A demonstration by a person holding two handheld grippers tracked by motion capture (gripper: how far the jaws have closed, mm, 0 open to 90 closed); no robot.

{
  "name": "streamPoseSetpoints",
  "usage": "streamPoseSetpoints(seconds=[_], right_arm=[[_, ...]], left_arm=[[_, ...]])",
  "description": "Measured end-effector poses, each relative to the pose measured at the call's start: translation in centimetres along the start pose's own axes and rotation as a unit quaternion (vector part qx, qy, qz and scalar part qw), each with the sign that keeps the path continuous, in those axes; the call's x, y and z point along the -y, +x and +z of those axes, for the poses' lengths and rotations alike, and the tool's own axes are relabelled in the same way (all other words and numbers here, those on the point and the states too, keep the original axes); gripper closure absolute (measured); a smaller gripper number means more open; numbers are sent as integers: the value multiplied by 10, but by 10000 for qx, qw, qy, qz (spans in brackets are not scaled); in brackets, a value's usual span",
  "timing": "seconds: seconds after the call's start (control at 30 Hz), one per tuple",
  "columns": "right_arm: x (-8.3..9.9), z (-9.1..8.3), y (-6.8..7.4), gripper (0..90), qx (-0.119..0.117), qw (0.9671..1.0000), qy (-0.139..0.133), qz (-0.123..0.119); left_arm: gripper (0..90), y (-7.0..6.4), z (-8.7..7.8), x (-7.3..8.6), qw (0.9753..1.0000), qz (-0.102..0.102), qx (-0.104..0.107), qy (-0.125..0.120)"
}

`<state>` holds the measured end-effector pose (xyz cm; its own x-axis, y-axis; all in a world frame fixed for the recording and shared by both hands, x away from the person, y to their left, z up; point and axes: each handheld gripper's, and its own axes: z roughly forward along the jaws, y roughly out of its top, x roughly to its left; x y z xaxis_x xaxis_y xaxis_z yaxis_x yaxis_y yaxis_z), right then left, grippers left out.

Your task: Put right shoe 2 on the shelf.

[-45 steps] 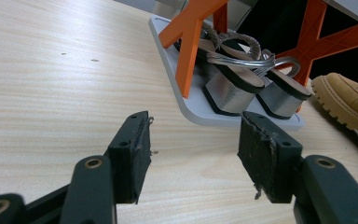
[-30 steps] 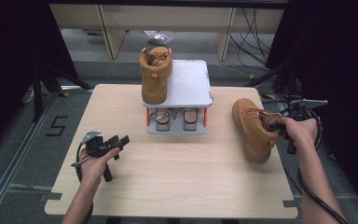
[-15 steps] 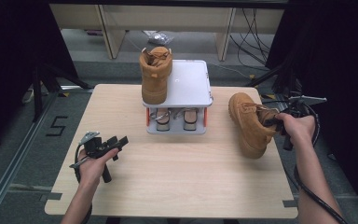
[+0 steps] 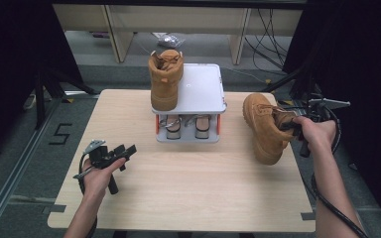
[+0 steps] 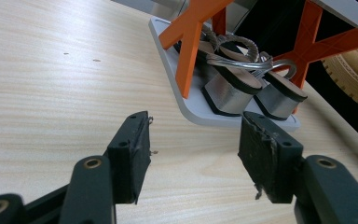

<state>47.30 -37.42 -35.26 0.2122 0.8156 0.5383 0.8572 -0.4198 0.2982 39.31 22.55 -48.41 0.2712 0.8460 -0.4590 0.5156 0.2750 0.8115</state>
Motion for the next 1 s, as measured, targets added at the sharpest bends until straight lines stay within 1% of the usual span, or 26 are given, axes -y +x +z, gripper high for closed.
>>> streamPoseSetpoints(seconds=[0.03,0.07,0.1,0.13,0.17,0.2,0.23,0.27,0.3,0.33,0.43,0.47,0.5,0.53,0.57,0.6,0.67,0.7,0.73,0.77,0.97,1.0], right_arm=[[0,-1,1,846,-51,10000,4,25],[0,-2,1,845,-42,10000,-11,8],[0,-3,2,845,-129,9999,-51,0],[0,-2,3,845,-16,9999,-136,2],[-1,-4,5,845,31,10000,-76,17],[0,-2,6,845,-128,9995,-276,83],[0,-2,6,845,-141,9994,-306,41],[-2,-4,9,845,-49,9999,-132,70],[-2,-4,10,845,-79,9998,-151,69],[-3,-5,11,844,-55,9999,-81,75],[-5,-4,15,845,-103,9998,-158,45],[-5,-4,16,845,-180,9996,-222,77],[-5,-2,17,845,-267,9990,-361,62],[-6,-3,18,845,-268,9990,-347,27],[-7,-4,20,844,-271,9994,-188,66],[-7,-4,21,845,-239,9994,-246,84],[-7,-3,24,845,-354,9987,-359,107],[-8,-3,25,844,-362,9985,-407,73],[-8,-4,27,845,-393,9983,-420,106],[-10,-6,29,845,-257,9993,-256,84],[-12,-7,38,844,-304,9990,-308,83],[-13,-8,38,844,-302,9991,-300,7]], left_arm=[[427,0,0,0,10000,-8,0,-4],[427,0,-1,0,10000,-12,8,-6],[427,0,-1,0,10000,-9,13,-12],[427,0,-1,0,10000,-10,7,-9],[427,0,-2,0,10000,1,10,-4],[427,0,-2,0,10000,7,16,-6],[426,0,-2,0,10000,7,19,-6],[426,0,-2,-1,10000,3,19,-12],[426,0,-2,-1,10000,3,19,-18],[426,0,-2,-1,10000,-1,12,-16],[426,1,-2,0,10000,-5,9,-8],[427,1,-2,0,10000,-6,6,-6],[427,1,-2,0,10000,-8,6,-2],[426,1,-2,0,10000,-12,7,-3],[427,2,-2,0,10000,-12,7,-2],[427,1,-2,0,10000,-16,12,-5],[426,1,-2,0,10000,-14,12,-2],[426,1,-2,0,10000,-14,16,-2],[427,1,-2,0,10000,-10,23,1],[426,1,-2,0,10000,-7,24,3],[426,1,-2,0,10000,-8,24,-1],[426,1,-2,0,10000,-13,26,-2]])
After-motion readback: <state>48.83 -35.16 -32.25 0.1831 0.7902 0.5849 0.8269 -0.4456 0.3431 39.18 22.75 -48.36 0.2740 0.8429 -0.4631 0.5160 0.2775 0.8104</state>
